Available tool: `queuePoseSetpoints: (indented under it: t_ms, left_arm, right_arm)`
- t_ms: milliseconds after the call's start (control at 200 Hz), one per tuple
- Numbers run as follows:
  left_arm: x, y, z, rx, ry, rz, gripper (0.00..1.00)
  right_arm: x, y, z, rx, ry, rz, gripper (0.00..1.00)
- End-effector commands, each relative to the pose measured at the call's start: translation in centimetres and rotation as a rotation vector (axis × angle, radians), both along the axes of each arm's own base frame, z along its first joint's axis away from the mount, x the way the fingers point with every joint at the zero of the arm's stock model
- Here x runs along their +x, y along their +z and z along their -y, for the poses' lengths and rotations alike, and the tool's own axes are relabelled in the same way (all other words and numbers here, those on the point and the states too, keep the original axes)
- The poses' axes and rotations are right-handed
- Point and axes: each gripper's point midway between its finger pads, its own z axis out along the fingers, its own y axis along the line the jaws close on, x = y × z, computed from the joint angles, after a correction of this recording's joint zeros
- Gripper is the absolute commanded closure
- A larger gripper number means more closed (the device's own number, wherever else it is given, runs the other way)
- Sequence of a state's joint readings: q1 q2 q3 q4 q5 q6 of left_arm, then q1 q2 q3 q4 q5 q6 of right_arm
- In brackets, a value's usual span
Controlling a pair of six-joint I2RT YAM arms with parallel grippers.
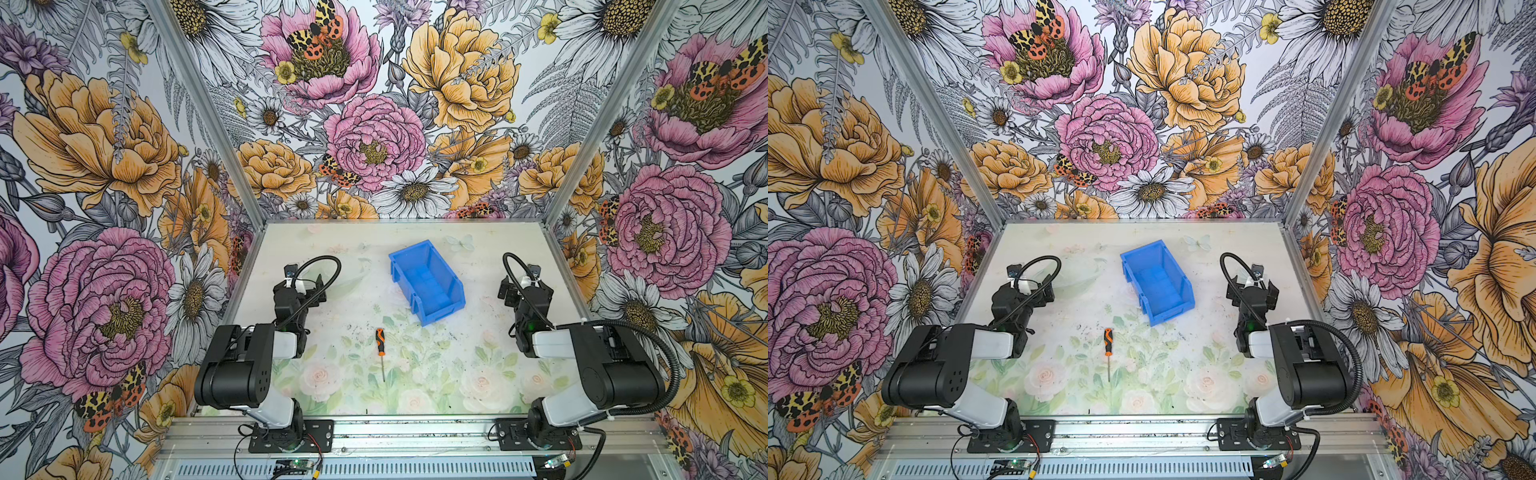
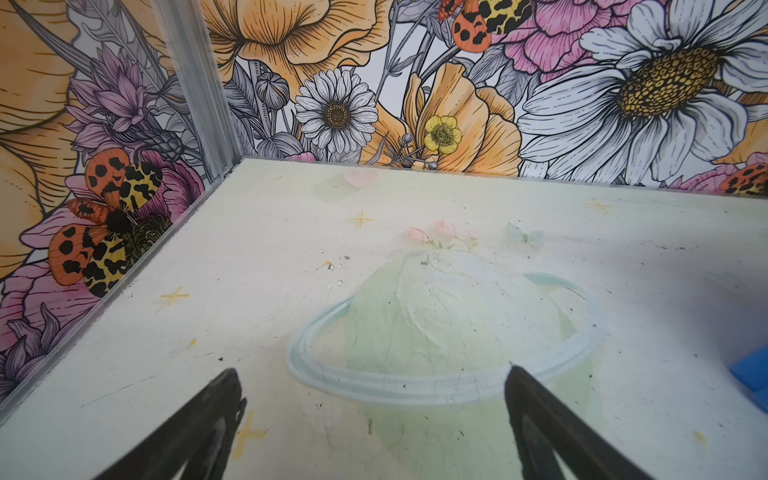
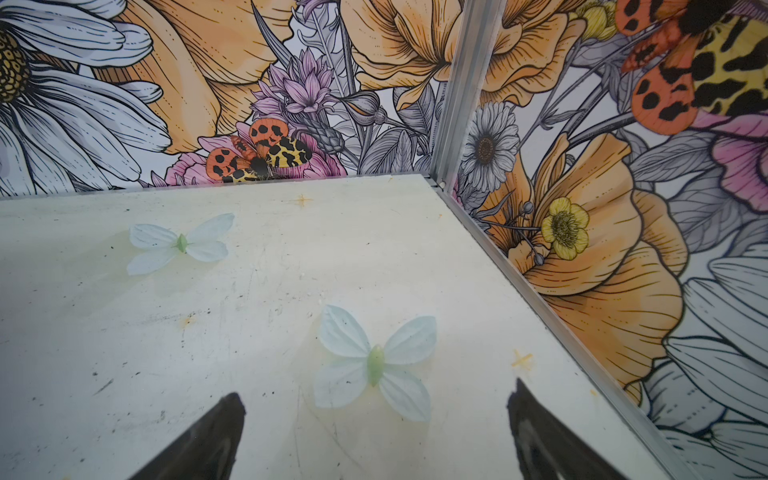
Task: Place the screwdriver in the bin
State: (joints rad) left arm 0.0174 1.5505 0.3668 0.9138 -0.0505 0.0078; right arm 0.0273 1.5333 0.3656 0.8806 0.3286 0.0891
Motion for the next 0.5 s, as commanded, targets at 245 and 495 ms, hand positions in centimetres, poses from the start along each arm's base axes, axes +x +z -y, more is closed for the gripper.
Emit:
queuePoseSetpoints:
  t_ms: [245, 495]
  left_arm:
    - [0.5, 1.2, 0.1, 0.005, -0.007, 0.022, 0.01]
    - [0.1, 3.2, -1.3, -0.036, 0.062, -0.044, 0.01]
  right_arm:
    - [0.2, 0.8, 0.0, 0.019, -0.009, 0.041, 0.01]
    - [-0.3, 3.2, -1.4, -0.034, 0.021, 0.027, 0.01]
